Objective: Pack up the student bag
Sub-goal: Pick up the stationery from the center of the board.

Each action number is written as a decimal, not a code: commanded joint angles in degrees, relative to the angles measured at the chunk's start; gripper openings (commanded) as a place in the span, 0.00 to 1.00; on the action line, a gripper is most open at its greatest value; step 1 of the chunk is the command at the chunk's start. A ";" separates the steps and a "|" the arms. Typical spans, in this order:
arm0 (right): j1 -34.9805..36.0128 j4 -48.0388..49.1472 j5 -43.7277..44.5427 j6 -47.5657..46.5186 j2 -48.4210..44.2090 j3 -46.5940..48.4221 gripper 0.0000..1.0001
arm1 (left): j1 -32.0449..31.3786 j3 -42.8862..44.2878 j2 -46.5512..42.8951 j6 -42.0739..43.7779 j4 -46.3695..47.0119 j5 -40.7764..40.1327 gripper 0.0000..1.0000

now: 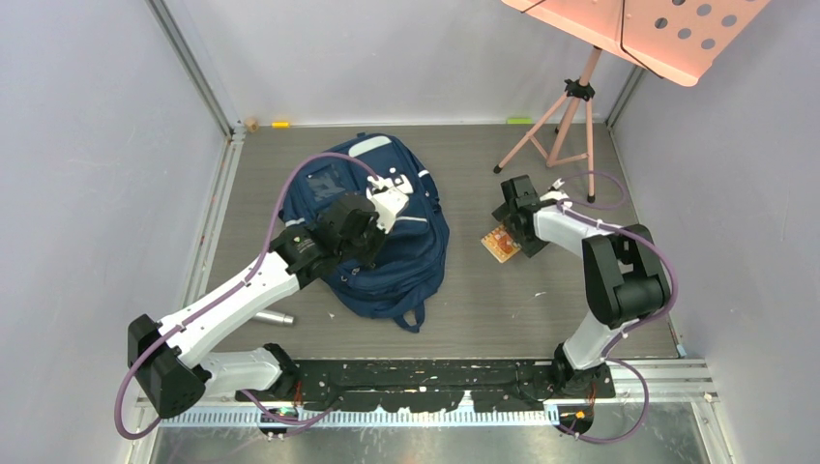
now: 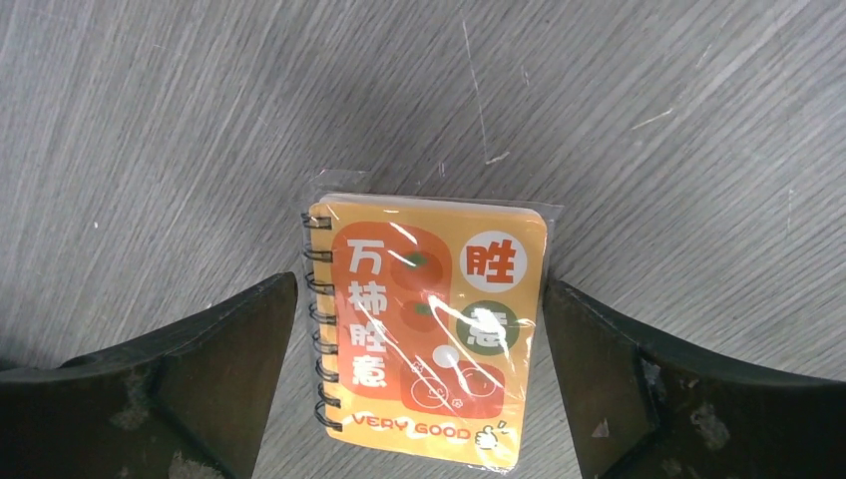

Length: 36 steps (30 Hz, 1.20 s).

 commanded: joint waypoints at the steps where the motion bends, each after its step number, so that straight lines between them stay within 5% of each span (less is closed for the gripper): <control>1: 0.58 -4.91 3.13 -3.12 4.14 3.58 1.00 | -0.32 1.99 -2.01 -2.57 5.97 4.14 0.00; 22: 3.10 -8.71 -2.97 -13.37 15.86 10.13 0.98 | -0.32 1.87 -2.24 -2.63 6.09 4.44 0.00; 28: 3.47 -6.18 -6.15 -16.40 13.56 7.90 0.70 | -0.32 1.64 -2.33 -2.40 6.37 4.79 0.00; 36: 7.45 -7.29 -5.22 -20.50 4.57 5.90 0.61 | -0.33 1.55 -2.36 -2.55 6.55 5.49 0.00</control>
